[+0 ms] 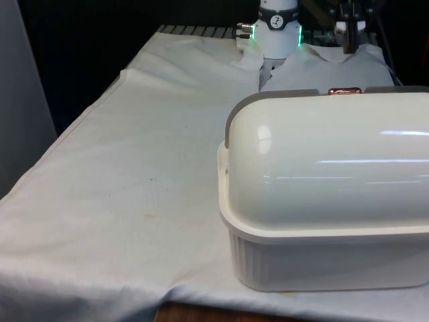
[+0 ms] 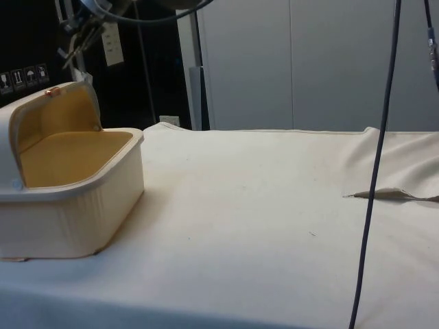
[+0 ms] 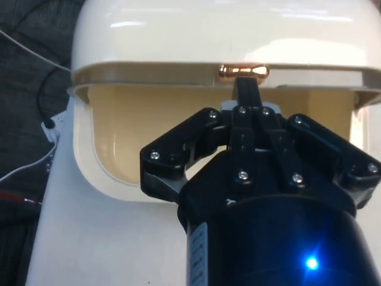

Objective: Open the lid, then close it.

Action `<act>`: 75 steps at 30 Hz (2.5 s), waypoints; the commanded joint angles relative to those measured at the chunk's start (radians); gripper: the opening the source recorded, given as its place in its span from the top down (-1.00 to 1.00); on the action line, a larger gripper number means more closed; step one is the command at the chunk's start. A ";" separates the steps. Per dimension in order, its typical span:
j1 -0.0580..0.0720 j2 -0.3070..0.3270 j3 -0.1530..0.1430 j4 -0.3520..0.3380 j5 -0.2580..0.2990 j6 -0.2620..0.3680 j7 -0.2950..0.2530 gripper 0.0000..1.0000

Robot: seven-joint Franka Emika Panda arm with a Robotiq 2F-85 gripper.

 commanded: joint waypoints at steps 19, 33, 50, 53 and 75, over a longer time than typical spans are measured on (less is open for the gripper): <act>-0.001 -0.051 -0.001 0.034 0.000 -0.011 -0.001 1.00; -0.009 -0.037 0.016 0.092 0.024 -0.122 -0.005 1.00; -0.014 -0.004 0.016 0.165 0.032 -0.275 -0.019 1.00; -0.015 0.005 0.016 0.177 0.034 -0.308 -0.022 1.00; -0.009 0.018 0.001 0.201 0.011 -0.359 -0.005 0.15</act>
